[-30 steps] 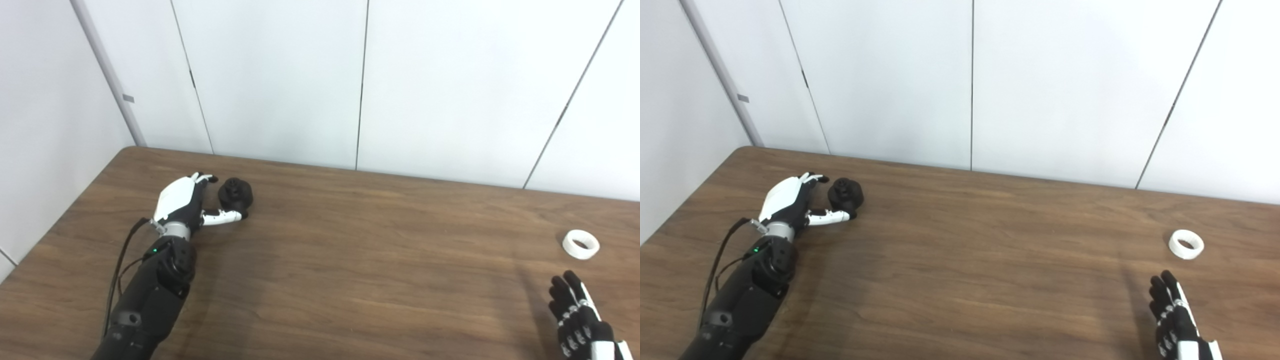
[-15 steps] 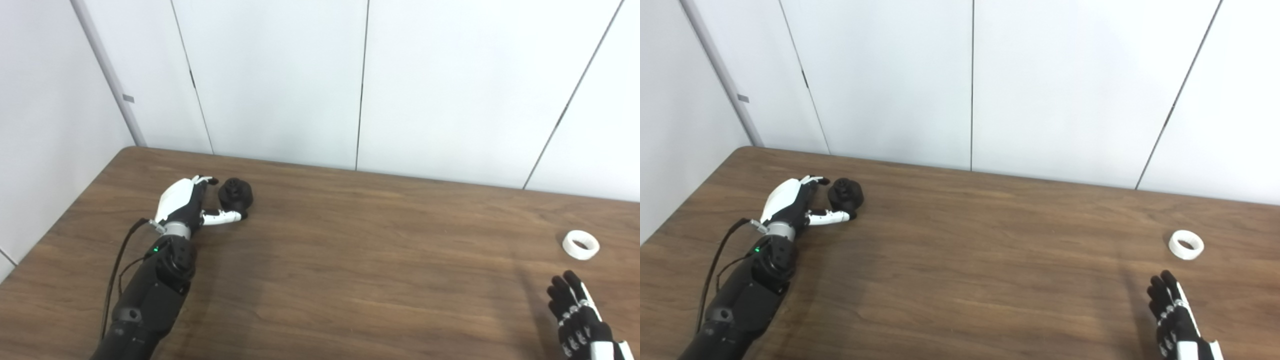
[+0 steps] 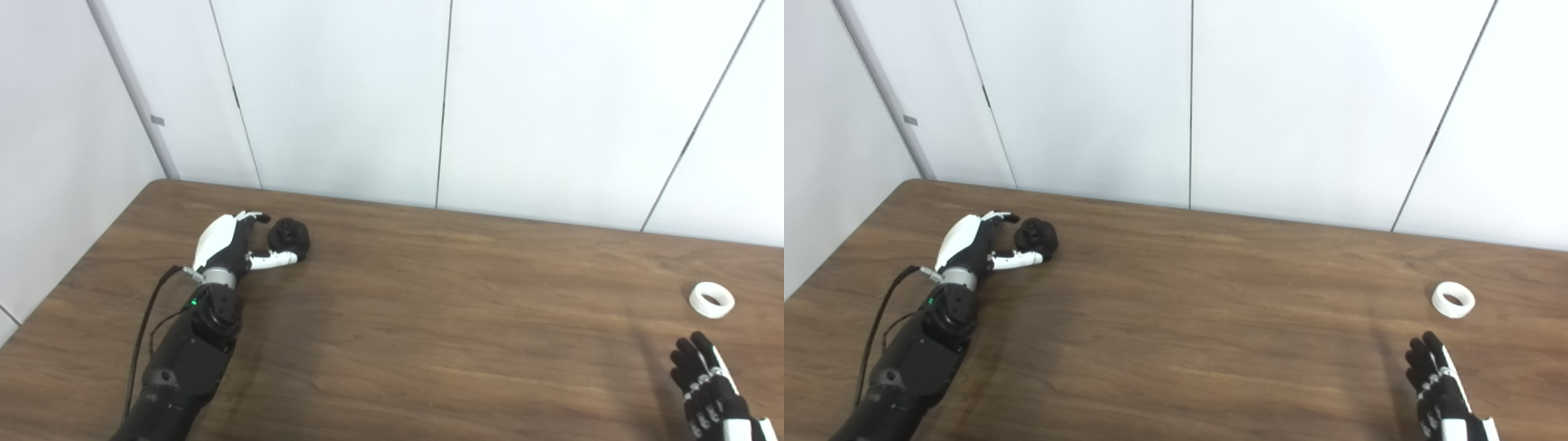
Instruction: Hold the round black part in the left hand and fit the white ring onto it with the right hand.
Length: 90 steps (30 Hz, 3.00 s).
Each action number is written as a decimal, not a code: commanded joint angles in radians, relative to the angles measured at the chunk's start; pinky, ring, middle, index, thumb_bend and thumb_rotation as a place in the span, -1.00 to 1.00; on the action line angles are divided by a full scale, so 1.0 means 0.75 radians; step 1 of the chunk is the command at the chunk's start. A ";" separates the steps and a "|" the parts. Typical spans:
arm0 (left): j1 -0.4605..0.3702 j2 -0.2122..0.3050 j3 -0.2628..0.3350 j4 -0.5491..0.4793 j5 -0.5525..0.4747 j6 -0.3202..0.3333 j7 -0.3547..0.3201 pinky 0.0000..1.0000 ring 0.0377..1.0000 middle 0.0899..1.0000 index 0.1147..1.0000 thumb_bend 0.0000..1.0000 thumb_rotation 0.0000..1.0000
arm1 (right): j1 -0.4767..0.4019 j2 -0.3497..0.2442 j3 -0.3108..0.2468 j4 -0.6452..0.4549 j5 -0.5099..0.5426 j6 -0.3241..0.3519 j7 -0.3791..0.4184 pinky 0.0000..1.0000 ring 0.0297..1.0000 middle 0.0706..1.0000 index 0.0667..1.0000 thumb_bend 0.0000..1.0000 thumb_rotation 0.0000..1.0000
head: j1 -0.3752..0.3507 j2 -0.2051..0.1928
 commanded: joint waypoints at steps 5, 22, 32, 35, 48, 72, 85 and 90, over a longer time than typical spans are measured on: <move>-0.067 -0.014 0.036 0.021 -0.076 -0.037 0.019 1.00 1.00 0.92 0.59 0.88 -0.29 | 0.148 -0.021 0.001 0.066 0.016 -0.049 0.008 0.95 0.90 0.88 0.89 0.27 0.91 | 0.005 0.016; -0.063 -0.008 0.013 0.034 -0.089 -0.022 0.044 1.00 1.00 1.00 0.62 0.96 -0.18 | 0.155 -0.021 -0.003 0.047 0.023 -0.035 0.007 0.97 0.90 0.88 0.91 0.29 0.88 | 0.006 0.024; -0.068 -0.021 -0.010 0.115 -0.076 -0.061 0.089 1.00 1.00 1.00 0.58 1.00 -0.28 | 0.157 -0.020 -0.006 0.046 0.023 -0.032 0.005 0.96 0.90 0.86 0.91 0.29 0.88 | 0.001 0.023; -0.072 -0.026 -0.014 0.141 -0.075 -0.063 0.107 1.00 1.00 1.00 0.55 1.00 -0.32 | 0.159 -0.020 -0.005 0.042 0.019 -0.031 0.005 0.98 0.91 0.87 0.91 0.30 0.88 | -0.007 0.027; -0.079 -0.060 0.011 0.260 -0.120 -0.188 0.192 1.00 1.00 1.00 0.50 1.00 -0.39 | 0.159 -0.021 -0.007 0.043 0.004 -0.036 0.003 0.95 0.91 0.88 0.93 0.27 0.90 | -0.020 0.024; -0.095 -0.023 -0.084 0.300 -0.039 -0.156 0.157 1.00 1.00 1.00 0.54 1.00 -0.33 | 0.171 -0.006 0.002 0.028 -0.028 -0.029 -0.011 0.90 0.89 0.86 0.92 0.31 0.88 | -0.039 0.015; -0.130 0.003 -0.163 0.373 0.018 -0.173 0.153 1.00 1.00 1.00 0.66 1.00 -0.25 | 0.166 0.004 0.013 0.030 -0.059 -0.036 -0.030 0.89 0.89 0.84 0.90 0.35 0.88 | -0.052 0.019; -0.146 0.001 -0.164 0.393 0.017 -0.172 0.166 1.00 1.00 1.00 0.62 1.00 -0.25 | 0.166 0.004 0.015 0.024 -0.069 -0.031 -0.034 0.89 0.88 0.85 0.90 0.36 0.88 | -0.045 0.029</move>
